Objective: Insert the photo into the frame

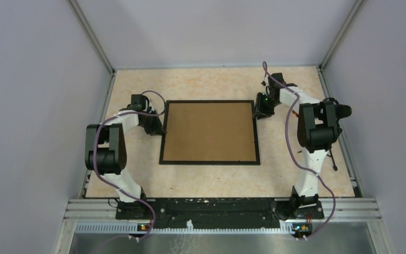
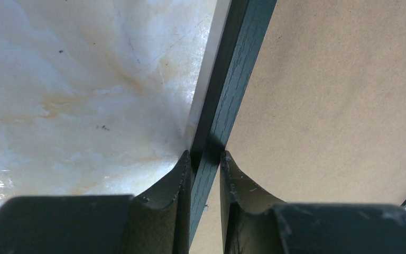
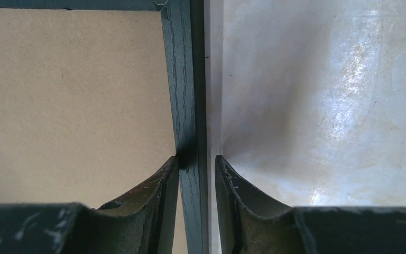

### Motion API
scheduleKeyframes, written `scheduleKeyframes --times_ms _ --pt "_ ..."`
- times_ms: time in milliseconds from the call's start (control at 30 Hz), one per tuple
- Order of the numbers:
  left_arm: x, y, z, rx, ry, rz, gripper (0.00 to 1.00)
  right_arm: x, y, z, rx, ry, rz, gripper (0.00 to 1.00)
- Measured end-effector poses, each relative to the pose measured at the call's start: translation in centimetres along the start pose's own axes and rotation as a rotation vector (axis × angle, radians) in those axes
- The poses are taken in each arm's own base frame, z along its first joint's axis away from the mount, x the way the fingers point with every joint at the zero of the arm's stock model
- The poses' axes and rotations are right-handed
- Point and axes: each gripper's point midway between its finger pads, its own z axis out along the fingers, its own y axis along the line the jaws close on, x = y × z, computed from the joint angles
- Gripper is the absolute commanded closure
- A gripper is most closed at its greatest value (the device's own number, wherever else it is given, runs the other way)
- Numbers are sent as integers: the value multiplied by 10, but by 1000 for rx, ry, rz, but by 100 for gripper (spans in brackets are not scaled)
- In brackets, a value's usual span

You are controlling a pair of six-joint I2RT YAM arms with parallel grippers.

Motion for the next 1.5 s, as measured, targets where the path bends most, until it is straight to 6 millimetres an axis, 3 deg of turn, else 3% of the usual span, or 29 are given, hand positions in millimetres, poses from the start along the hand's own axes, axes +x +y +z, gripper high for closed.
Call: scheduleKeyframes --times_ms 367,667,1500 --pt "0 0 0 0 0 0 100 -2 -2 -1 -17 -1 11 64" --pt "0 0 0 0 0 0 100 -9 -16 -4 -10 -20 42 65" --pt "0 0 0 0 0 0 100 -7 -4 2 -73 -16 1 65"
